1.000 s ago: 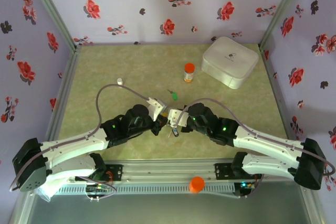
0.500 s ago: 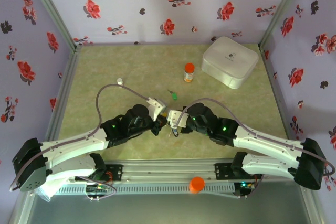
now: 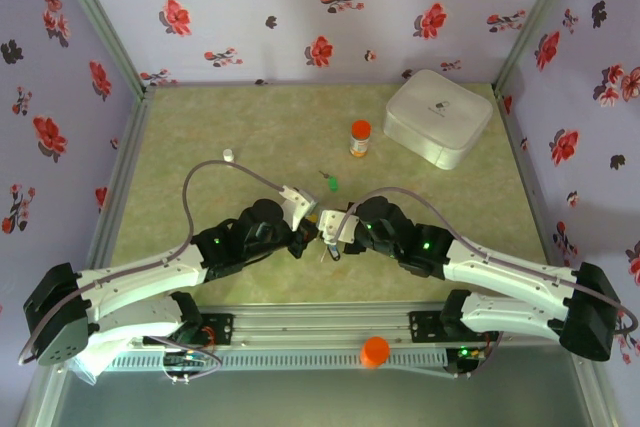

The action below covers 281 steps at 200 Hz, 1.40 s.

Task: Put the keys on the keyring

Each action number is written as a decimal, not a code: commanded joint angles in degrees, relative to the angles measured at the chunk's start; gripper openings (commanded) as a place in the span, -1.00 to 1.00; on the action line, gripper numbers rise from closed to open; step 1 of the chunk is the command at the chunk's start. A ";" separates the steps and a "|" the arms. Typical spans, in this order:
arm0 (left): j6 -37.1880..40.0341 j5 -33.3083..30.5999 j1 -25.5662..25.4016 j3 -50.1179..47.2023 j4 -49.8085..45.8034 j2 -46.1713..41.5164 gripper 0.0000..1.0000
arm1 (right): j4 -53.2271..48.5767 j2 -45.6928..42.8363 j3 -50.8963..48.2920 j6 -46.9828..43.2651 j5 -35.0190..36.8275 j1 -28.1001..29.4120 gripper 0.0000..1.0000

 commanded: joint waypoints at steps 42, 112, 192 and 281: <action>-1.29 -0.20 0.71 0.91 2.45 0.14 -1.00 | -0.94 -0.60 -0.84 -1.04 -0.92 1.05 -1.00; -1.37 -0.12 0.79 1.11 2.29 0.15 -1.00 | -3.50 0.01 -0.58 -1.74 -0.93 1.78 -1.00; -1.63 -0.38 0.96 1.19 2.53 0.30 -1.00 | -4.22 -0.43 -0.84 -1.87 0.16 2.36 -1.00; 1.52 0.67 0.97 -0.69 6.42 0.14 -1.00 | -3.73 -0.26 -1.39 -0.54 -2.91 2.29 -0.72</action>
